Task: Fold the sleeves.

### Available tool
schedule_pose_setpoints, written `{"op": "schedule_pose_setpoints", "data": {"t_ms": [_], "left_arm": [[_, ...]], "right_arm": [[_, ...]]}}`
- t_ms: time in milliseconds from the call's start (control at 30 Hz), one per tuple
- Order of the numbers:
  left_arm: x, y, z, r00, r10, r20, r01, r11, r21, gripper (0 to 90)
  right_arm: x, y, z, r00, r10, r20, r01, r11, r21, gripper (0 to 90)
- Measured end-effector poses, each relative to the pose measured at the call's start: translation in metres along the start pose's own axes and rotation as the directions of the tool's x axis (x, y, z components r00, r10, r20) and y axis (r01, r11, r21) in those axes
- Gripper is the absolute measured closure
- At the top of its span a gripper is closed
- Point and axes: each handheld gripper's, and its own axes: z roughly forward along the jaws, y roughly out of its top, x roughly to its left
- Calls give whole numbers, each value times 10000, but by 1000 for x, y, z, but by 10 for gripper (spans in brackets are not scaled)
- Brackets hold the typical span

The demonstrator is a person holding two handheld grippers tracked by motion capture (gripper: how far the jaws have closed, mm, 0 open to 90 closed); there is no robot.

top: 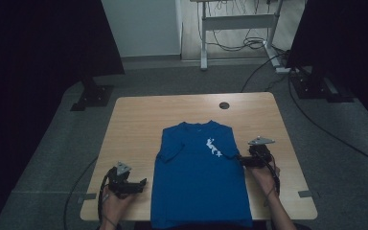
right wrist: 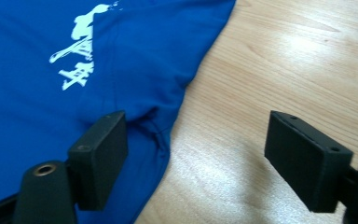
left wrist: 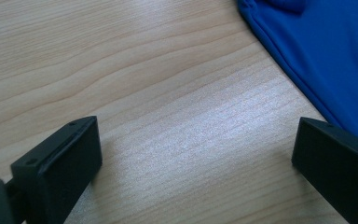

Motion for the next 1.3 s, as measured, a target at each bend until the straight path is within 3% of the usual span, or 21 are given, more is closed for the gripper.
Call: {"op": "schedule_pose_setpoints", "data": {"t_ms": [367,933,1300], "left_arm": [[0,0,0,10000,16,12,-16,10000,4,15],[-2,1,2,10000,-21,-22,21,10000,46,0],[-2,1,2,10000,-23,-19,23,10000,44,0]], "right_arm": [[4,2,-9,9999,112,-61,-113,9999,-116,93],[-1,-2,-34,10000,68,-9,-69,9990,-453,102],[-3,-15,-53,10000,78,-8,-79,9990,-440,83]]}}
